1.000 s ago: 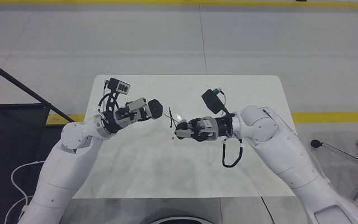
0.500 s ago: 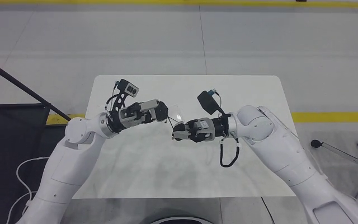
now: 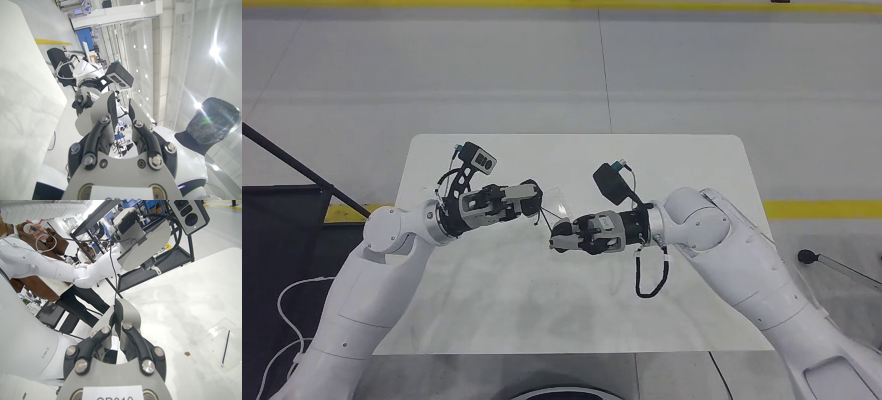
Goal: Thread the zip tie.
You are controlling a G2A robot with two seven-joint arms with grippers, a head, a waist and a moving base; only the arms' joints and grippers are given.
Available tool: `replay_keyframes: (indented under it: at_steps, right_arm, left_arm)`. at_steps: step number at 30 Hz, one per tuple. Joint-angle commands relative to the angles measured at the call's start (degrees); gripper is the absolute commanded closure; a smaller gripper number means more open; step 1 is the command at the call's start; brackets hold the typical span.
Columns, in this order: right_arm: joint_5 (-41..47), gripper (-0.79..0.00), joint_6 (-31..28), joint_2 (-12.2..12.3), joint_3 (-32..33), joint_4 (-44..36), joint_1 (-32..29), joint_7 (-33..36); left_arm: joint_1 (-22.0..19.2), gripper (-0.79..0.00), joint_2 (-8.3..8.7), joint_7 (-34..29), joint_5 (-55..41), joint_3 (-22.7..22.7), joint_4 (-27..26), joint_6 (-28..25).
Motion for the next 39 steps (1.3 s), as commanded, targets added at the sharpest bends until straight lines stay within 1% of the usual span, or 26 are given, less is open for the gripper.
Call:
replay_keyframes:
  at_steps: [1,5,8,9,10,18,23,31,39]
  right_arm:
    - [0.0,0.0,0.0,0.0,-0.1,0.1,0.1,0.0]
    - [0.1,0.0,0.1,0.1,-0.3,0.2,0.3,0.1]
    - [0.2,0.0,0.0,0.0,-0.5,0.3,0.5,0.0]
    - [0.2,0.0,0.0,0.0,-0.6,0.3,0.5,0.0]
    - [0.3,0.0,0.0,0.0,-0.6,0.4,0.5,0.0]
    - [0.5,0.0,-0.1,0.1,-0.9,0.6,0.9,-0.1]
    - [1.0,0.0,-1.6,0.4,-0.2,0.2,0.7,-1.6]
    - [2.7,0.0,-5.4,2.3,2.1,-2.6,-0.8,-5.4]
    - [5.1,0.0,-5.5,4.0,4.8,-6.0,-2.6,-5.5]
  left_arm:
    - [-0.1,-0.231,-0.06,-0.3,0.1,0.1,0.1,0.2]
    - [-0.2,-0.219,-0.18,-0.7,0.2,0.3,0.2,0.4]
    - [-0.3,-0.185,-0.26,-1.0,0.3,0.3,0.4,0.5]
    - [-0.4,-0.062,-0.28,-1.1,0.3,0.3,0.4,0.5]
    - [-0.4,0.0,-0.31,-1.2,0.3,0.3,0.4,0.5]
    - [-0.6,0.0,-0.49,-1.4,0.7,0.1,1.1,0.3]
    - [-0.6,0.0,-0.5,-1.2,1.5,-0.4,2.0,0.1]
    - [0.0,0.0,-0.38,-0.9,2.2,-1.9,3.0,-0.4]
    - [0.5,0.0,-0.41,-0.9,2.6,-2.4,3.5,-0.5]
